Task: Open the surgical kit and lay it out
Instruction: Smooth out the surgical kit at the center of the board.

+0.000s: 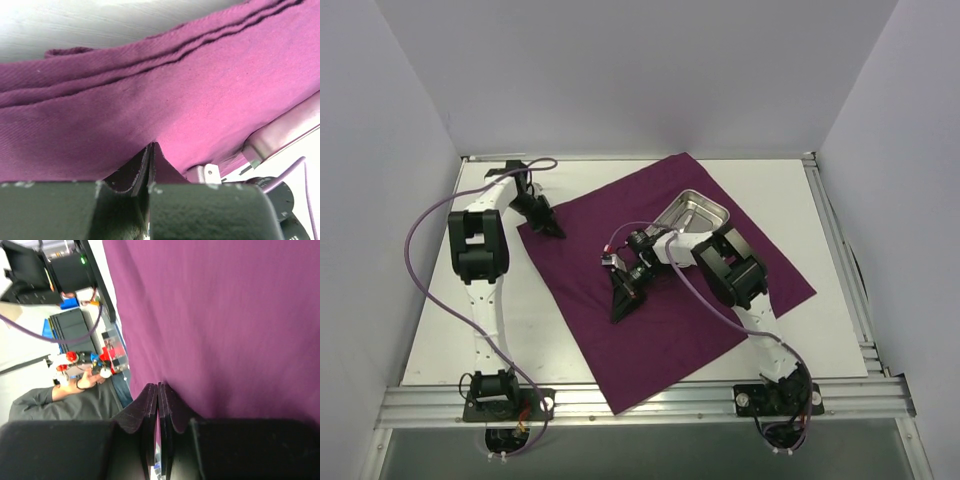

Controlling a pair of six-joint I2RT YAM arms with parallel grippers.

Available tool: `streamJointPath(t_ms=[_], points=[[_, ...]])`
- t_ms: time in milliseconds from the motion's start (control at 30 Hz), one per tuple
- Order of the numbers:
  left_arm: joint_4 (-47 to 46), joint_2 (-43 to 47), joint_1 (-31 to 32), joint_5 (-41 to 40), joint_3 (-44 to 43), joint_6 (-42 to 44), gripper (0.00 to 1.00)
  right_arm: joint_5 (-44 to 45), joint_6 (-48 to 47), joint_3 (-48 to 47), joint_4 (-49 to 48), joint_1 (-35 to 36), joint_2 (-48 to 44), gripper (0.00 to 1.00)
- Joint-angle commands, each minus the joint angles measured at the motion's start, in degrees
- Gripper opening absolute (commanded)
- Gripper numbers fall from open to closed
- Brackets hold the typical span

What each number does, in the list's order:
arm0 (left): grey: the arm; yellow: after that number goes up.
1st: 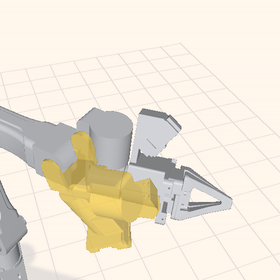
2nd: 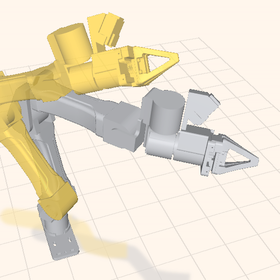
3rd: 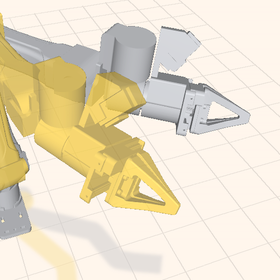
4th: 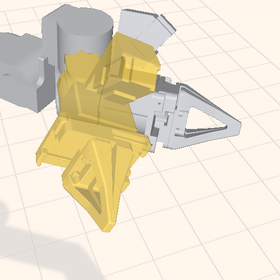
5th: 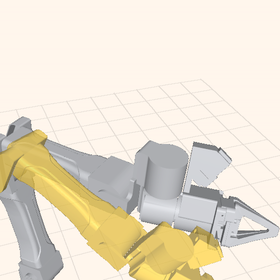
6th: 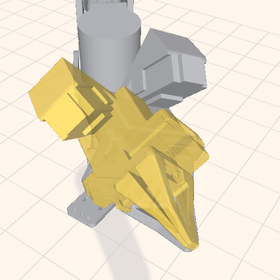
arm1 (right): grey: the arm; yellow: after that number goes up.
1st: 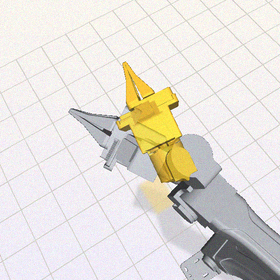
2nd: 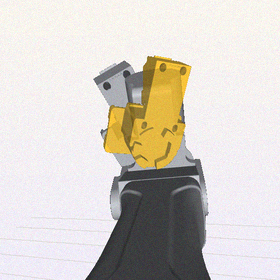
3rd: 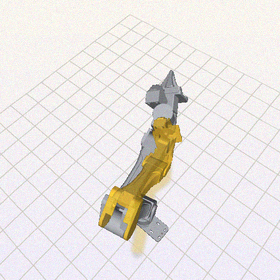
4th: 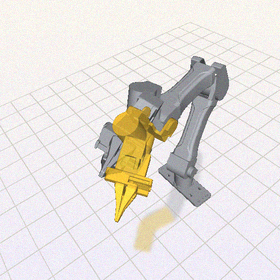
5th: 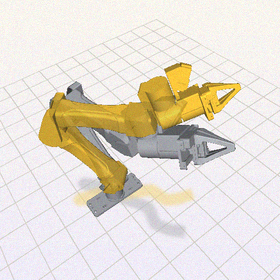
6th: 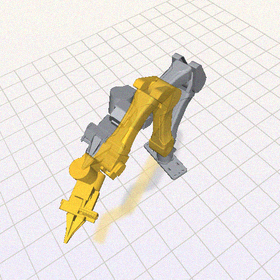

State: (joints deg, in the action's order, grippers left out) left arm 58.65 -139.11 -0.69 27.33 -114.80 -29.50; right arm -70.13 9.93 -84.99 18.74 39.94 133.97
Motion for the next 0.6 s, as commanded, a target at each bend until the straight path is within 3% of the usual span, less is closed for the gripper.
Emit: streamJointPath(t_ms=[0,133,267,367,400,500,567], points=[[0.93,-2.92,-2.04,-8.52,0.19,0.76,0.02,9.74,-6.14,4.65,5.51,0.22,-3.18,0.04],[1.46,-1.87,-2.30,-10.01,0.37,1.11,0.02,17.55,-9.13,3.61,10.07,0.66,-10.55,0.03],[0.77,5.04,-1.69,-13.53,2.12,1.55,0.02,18.54,-8.36,-2.97,9.66,1.28,-13.13,0.03],[-3.17,9.63,-1.42,-13.10,6.16,0.84,0.04,15.56,-5.46,-11.93,7.72,1.19,-8.22,0.03],[-4.15,11.91,-1.16,-12.48,6.95,0.67,0.11,14.59,-4.58,-14.56,7.71,1.28,-6.20,0.03],[-8.37,12.99,-0.98,-6.43,9.15,-0.29,0.13,10.03,0.77,-25.03,5.09,1.54,1.28,0.03],[-7.60,11.24,-0.98,-4.14,7.41,-0.82,0.12,6.87,6.21,-27.16,-4.78,1.54,4.27,0.02]])
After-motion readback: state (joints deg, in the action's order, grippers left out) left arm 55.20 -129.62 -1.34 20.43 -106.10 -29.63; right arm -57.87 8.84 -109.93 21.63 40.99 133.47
